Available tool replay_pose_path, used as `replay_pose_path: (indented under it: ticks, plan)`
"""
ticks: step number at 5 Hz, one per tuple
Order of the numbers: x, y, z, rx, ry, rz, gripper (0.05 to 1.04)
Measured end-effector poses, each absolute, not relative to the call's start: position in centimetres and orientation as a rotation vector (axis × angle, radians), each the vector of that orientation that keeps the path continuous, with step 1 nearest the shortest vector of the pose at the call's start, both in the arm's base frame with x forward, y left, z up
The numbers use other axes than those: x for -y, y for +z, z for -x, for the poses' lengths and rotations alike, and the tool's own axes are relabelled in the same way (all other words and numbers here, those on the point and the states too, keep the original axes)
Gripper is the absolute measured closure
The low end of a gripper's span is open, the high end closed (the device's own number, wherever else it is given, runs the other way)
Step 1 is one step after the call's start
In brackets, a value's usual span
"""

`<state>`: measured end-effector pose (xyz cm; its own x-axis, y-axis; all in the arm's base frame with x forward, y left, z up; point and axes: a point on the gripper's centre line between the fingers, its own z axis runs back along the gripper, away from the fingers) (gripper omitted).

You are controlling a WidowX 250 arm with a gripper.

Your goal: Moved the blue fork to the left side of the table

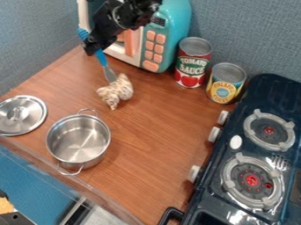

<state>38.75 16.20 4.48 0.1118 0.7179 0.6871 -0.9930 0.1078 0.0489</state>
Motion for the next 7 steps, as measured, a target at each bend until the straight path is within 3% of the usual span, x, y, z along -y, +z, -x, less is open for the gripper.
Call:
replay_pose_path:
  ticks: [4,7]
  plan:
    - [-8.3,3.6,-36.3,0.525,1.208,-0.539,0.678]
    - [-3.6,3.9,-36.1,0.541,1.085,-0.462,0.678]
